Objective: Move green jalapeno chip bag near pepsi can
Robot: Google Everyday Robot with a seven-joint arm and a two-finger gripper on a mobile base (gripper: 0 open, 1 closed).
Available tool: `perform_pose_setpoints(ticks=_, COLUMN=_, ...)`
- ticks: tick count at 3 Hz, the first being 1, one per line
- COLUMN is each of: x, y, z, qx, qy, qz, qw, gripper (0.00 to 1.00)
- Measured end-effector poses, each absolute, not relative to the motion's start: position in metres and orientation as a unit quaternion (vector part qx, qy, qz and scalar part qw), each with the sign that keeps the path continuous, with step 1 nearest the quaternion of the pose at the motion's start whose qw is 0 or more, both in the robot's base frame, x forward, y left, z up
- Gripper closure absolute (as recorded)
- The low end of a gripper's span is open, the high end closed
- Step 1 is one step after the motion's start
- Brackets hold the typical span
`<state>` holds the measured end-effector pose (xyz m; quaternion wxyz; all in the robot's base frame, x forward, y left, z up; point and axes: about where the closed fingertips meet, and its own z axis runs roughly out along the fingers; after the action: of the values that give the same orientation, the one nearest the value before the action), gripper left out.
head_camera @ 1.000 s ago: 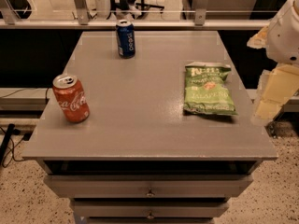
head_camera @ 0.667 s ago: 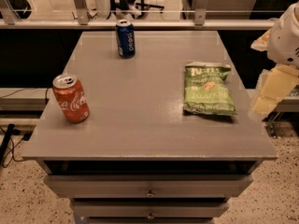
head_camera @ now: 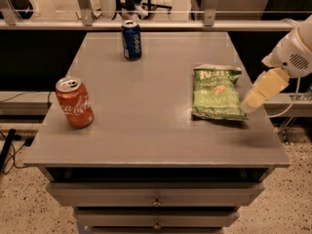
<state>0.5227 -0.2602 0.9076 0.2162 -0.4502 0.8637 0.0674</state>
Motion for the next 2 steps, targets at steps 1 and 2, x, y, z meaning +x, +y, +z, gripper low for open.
perform_pose_setpoints(ticks=1, x=0.544, y=-0.247, z=0.878, qx=-0.401, qy=0.881, qz=0.121, qw=0.221, gripper=0.00)
perform_pose_setpoints(ticks=2, x=0.561, y=-0.226, z=0.859, qx=-0.375, qy=0.885, qz=0.159, qw=0.224, gripper=0.00)
